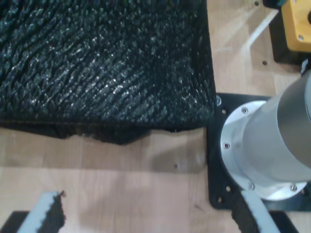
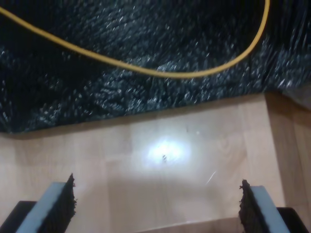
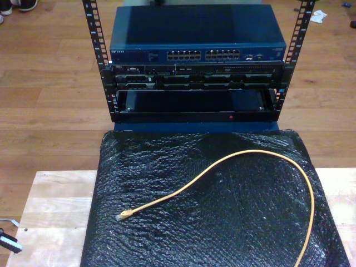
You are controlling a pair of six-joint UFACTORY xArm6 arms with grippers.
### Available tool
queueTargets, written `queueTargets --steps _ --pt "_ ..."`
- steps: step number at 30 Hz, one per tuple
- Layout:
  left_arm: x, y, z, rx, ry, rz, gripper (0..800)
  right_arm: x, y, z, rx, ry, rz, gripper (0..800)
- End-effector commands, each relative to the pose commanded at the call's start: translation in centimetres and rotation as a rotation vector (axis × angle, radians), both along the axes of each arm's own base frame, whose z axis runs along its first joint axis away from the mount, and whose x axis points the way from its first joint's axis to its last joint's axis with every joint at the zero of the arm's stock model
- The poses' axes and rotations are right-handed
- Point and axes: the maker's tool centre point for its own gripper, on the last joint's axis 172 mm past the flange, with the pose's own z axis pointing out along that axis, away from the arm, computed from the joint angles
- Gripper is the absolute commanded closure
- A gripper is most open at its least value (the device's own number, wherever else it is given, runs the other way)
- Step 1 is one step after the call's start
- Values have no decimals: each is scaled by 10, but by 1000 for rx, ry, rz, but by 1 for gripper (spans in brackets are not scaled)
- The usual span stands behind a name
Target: Grab the cable and plug it in
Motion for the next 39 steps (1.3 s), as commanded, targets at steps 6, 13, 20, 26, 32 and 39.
queueTargets --steps 6,13,20,26,32,39 --pt "11 -7 5 -21 -14 45 1 20 22 5 -6 3 56 0" --pt "15 -7 4 -22 -20 57 1 30 58 9 -10 19 107 0" --pt "19 -13 1 -59 -22 69 0 48 104 11 -31 16 153 0" --pt "17 -16 -3 -72 -9 70 1 61 149 13 -50 6 193 0" --pt "17 -16 -4 -72 -10 69 0 70 188 15 -63 -18 233 0" --pt "16 -17 -3 -74 -9 69 0 72 225 16 -69 -31 272 0"
